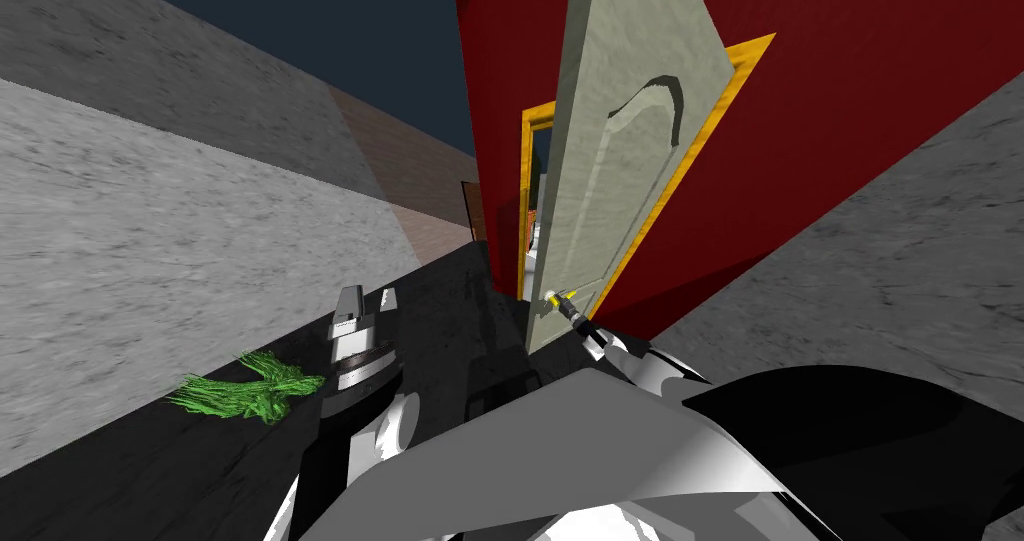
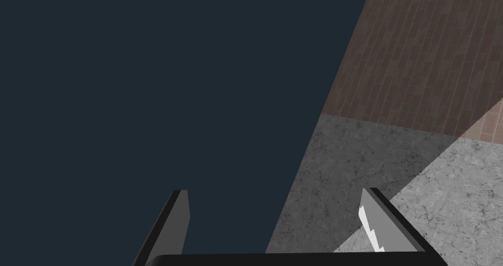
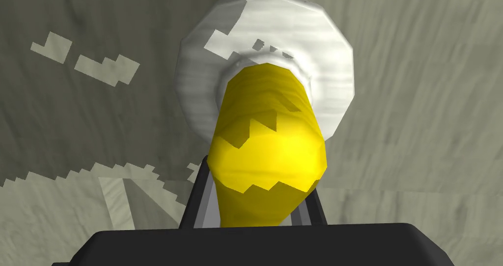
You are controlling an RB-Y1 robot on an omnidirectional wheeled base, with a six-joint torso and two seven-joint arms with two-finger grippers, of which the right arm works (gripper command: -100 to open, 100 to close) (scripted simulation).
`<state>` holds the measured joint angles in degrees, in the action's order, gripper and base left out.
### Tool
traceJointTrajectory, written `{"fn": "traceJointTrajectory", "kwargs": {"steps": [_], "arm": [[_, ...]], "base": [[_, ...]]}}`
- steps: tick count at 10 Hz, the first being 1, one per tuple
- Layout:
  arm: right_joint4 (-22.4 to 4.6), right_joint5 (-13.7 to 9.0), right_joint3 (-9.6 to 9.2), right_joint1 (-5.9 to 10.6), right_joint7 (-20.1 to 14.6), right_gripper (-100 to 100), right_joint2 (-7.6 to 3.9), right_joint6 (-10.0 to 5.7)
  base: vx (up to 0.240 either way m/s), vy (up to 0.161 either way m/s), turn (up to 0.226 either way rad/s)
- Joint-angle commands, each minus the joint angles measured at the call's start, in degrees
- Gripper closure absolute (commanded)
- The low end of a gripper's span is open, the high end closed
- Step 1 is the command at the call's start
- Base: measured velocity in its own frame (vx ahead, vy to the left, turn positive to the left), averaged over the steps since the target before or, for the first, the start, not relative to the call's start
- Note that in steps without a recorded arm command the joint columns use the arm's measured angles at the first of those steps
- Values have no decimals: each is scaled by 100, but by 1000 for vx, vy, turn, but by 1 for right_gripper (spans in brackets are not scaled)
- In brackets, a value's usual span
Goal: Pull the door open
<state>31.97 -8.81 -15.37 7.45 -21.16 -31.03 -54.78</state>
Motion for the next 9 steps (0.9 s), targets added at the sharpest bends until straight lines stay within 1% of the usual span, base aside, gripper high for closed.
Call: {"fn": "traceJointTrajectory", "kwargs": {"steps": [1, 2, 3, 6, 7, 8, 9], "arm": [[-122, 2, -69, -38, -70, 100, -48, -225], [-135, -7, -91, -83, -105, 100, -93, -302], [-160, -24, -134, -172, -175, 100, -183, -455], [-194, -47, -193, -293, -269, 100, -304, -664], [-220, -64, -238, -384, -341, 100, -396, -821], [-232, -73, -260, -428, -375, 100, -441, -897], [-295, -58, -258, -360, -362, 100, -383, -860]], "base": [[-121, -45, 150], [-101, -45, 101], [-148, -71, 167], [-129, -70, 111], [-150, -91, 172], [-169, -94, 146], [-70, -34, 30]]}}
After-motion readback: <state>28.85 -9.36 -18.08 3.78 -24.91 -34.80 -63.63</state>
